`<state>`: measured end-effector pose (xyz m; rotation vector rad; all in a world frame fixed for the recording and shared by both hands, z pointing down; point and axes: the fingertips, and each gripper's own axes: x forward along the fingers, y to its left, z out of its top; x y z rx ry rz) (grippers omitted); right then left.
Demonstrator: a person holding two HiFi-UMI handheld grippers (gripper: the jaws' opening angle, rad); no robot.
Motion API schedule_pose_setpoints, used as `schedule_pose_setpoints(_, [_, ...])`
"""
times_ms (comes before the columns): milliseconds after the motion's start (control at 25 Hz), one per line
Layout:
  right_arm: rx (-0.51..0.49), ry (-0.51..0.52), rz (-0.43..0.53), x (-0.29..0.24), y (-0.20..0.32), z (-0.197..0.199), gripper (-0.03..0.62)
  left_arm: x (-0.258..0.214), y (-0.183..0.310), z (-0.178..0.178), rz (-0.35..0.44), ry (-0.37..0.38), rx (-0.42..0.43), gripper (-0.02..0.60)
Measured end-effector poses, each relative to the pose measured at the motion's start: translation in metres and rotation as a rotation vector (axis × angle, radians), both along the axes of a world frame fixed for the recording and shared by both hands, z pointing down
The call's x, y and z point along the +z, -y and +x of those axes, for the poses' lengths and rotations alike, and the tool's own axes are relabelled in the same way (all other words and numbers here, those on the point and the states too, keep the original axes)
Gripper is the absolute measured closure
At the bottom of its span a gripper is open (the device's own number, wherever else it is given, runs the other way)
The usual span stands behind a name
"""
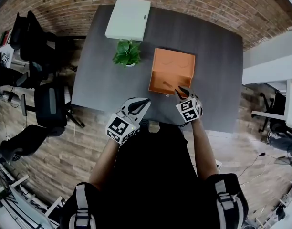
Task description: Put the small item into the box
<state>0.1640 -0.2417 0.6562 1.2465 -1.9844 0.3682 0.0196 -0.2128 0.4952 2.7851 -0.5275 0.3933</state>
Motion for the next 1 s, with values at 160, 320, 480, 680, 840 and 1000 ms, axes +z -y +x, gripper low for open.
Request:
schedule_pose_setpoints(160, [0.023,0.016,0.012,-0.013,-0.019,0.001,0.550,-0.003,-0.006,0.003,0.013,-0.018,0.025,0.558])
schedule_pose_setpoints(320, [0.018,0.036,0.024,-0.025,-0.039,-0.009,0.566,-0.002,-0.014,0.004,0.023,-0.017,0.049,0.558])
schedule_pose_setpoints(480, [0.028,0.077,0.063,-0.041,-0.055,-0.021,0.568,-0.001,-0.022,0.000,0.032,-0.014,0.062,0.558])
schedule_pose_setpoints(680, [0.041,0.106,0.112,-0.061,-0.068,-0.025,0.569,-0.001,-0.031,-0.005,0.047,-0.002,0.085,0.558])
schedule_pose_setpoints(840, [0.055,0.125,0.153,-0.079,-0.079,-0.031,0.569,0.001,-0.038,-0.013,0.056,0.004,0.096,0.558])
schedule_pose_setpoints(1000, [0.070,0.110,0.180,-0.089,-0.091,-0.038,0.569,0.000,-0.046,-0.021,0.061,0.005,0.106,0.558])
